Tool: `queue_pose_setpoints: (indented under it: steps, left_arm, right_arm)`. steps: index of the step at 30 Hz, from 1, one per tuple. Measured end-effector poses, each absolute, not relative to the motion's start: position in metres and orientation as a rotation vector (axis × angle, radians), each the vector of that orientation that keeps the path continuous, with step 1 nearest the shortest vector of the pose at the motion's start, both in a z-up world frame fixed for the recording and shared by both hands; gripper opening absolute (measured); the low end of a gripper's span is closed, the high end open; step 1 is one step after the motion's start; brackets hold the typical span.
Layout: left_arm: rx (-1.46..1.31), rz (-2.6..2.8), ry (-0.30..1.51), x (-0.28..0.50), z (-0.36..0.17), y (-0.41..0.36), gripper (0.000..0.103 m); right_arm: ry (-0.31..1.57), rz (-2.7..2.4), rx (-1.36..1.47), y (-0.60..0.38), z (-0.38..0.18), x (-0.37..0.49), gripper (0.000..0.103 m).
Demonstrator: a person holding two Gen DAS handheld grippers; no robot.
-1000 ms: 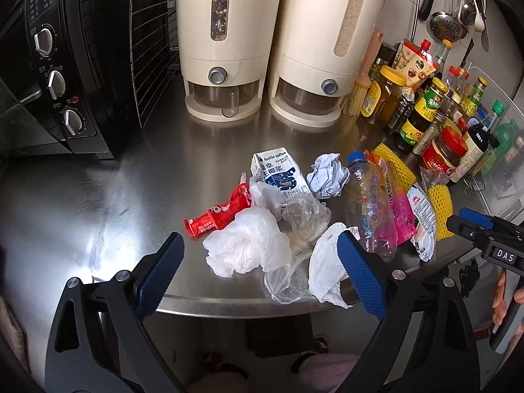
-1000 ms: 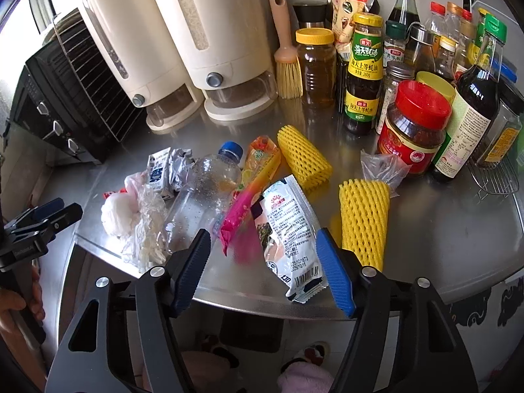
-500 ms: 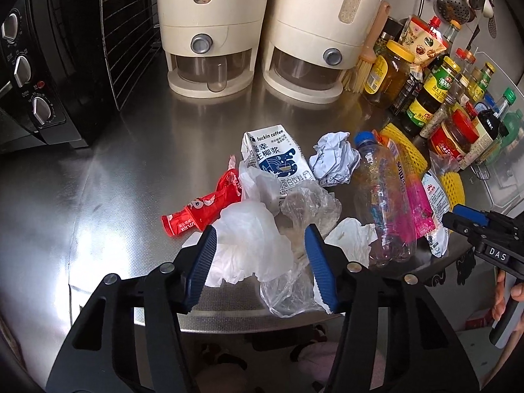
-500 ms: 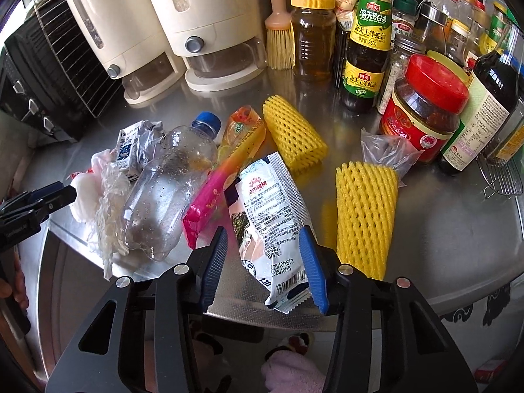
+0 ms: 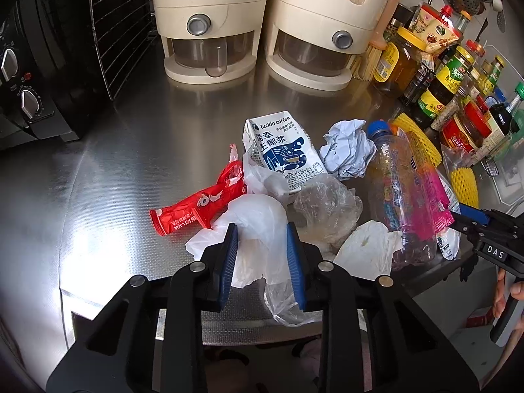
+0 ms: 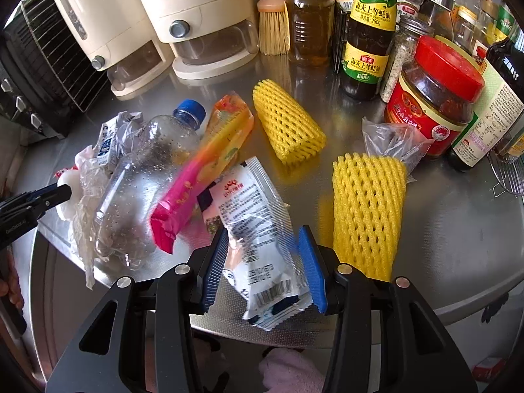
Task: Collect trash
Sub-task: 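Grasp white plastic bag with left tool while right tool grasps snack packet, then lift both held items and carry them down toward the floor bin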
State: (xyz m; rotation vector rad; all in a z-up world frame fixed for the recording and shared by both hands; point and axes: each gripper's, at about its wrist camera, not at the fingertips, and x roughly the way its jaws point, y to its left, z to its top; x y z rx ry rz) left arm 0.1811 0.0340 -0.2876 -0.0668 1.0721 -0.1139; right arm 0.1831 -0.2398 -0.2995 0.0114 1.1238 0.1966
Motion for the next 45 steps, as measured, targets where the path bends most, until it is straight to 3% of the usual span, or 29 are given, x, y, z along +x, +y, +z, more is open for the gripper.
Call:
queue_pose_setpoints:
  steps: [9, 16, 33, 45]
  left_arm:
    - [-0.077, -0.113, 1.061, 0.183, -0.289, 0.035, 0.008]
    - [-0.088, -0.089, 1.025, 0.177, -0.274, 0.038, 0.005]
    - [-0.082, -0.069, 0.86, 0.131, -0.189, 0.036, 0.004]
    - [-0.047, -0.071, 0.776, 0.053, -0.132, 0.025, 0.005]
  right_arm:
    - [1.135, 0.201, 0.007, -0.242, -0.31, 0.184, 0.028]
    - [1.068, 0.185, -0.023, -0.238, -0.286, 0.176, 0.019]
    - [0.905, 0.184, 0.0, -0.236, -0.207, 0.139, 0.018]
    - [0.798, 0.214, -0.019, -0.228, -0.151, 0.065, 0.018]
